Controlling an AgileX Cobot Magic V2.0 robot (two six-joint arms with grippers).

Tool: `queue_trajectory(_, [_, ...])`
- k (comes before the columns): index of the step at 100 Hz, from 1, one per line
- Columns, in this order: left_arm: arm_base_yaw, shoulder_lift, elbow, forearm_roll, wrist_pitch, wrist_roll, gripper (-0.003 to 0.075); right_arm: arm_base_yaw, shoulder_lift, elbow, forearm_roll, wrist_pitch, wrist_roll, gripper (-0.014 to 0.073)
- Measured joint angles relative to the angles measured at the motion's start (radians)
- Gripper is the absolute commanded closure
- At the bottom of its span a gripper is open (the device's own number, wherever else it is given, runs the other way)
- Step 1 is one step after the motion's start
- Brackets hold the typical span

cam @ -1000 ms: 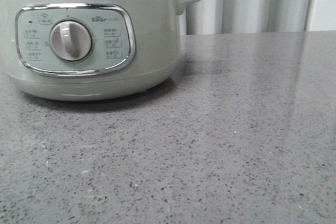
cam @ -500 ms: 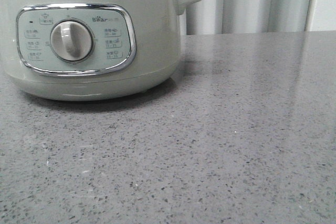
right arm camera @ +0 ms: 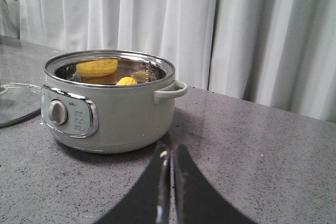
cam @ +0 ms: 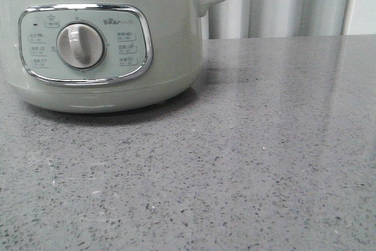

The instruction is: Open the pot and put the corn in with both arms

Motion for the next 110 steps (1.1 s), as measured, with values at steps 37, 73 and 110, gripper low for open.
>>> queue_trajectory(37, [0.000, 0.000, 0.000, -0.002, 0.000, -0.002, 0.0738, 0.000, 0.000, 0.000, 0.000, 0.000, 0.000, 0.0645])
queue_trajectory(73, [0.000, 0.000, 0.000, -0.002, 0.001, -0.002, 0.0738, 0.000, 0.000, 0.000, 0.000, 0.000, 0.000, 0.0645])
queue_trajectory(110, [0.000, 0.000, 0.000, -0.002, 0.001, -0.002, 0.0738, -0.126, 0.000, 0.184, -0.040, -0.078, 0.000, 0.0645])
